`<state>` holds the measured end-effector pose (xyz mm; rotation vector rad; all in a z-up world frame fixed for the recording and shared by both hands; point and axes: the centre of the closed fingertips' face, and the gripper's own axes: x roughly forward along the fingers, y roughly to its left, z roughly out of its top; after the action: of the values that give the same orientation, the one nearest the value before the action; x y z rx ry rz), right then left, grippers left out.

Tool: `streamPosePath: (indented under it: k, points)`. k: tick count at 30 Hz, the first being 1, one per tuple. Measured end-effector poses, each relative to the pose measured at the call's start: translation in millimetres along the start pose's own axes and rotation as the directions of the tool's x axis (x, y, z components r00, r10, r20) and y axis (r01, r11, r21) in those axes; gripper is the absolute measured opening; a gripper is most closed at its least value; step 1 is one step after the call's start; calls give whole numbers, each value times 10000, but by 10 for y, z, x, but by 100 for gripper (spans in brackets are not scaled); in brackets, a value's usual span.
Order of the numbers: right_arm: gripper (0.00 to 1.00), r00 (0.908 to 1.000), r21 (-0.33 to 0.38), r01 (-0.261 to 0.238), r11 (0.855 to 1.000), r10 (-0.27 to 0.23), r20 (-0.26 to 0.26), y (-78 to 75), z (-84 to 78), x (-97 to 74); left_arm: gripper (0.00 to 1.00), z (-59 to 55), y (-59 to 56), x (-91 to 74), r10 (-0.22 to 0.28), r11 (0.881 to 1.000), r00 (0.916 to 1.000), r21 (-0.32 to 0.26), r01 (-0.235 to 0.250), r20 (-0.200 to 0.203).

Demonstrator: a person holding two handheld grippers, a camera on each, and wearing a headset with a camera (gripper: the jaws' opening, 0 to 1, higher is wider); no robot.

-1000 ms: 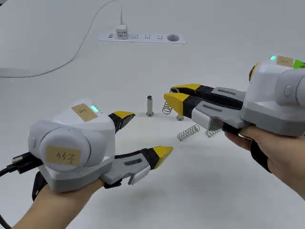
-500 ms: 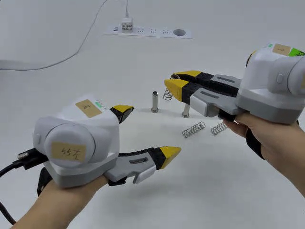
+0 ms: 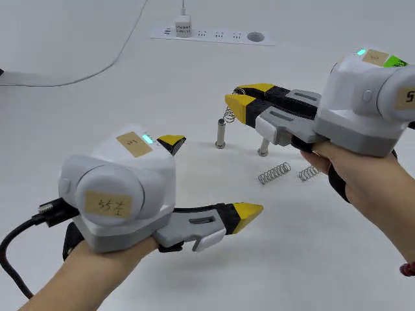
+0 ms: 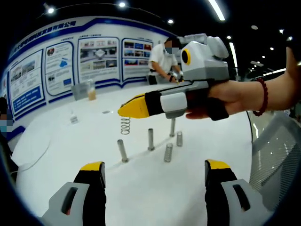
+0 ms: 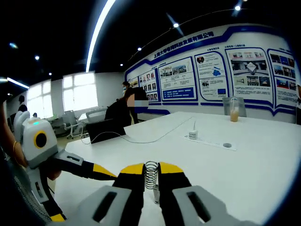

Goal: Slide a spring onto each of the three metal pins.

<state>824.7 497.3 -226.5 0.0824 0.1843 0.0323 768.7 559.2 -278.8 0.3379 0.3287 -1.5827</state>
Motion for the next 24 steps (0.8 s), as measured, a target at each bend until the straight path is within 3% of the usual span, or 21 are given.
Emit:
streamPosePath:
  k: [15, 24]
  points:
    - [11, 9994, 91, 240, 9997, -238, -232, -85, -119, 156, 99, -15, 4, 3, 43, 9996, 10000, -281, -42, 20]
    - [11, 9988, -248, 156, 9996, -167, -451, -59, -182, 192, 100, -29, 6, 0, 48, 9993, 10000, -366, -48, 3]
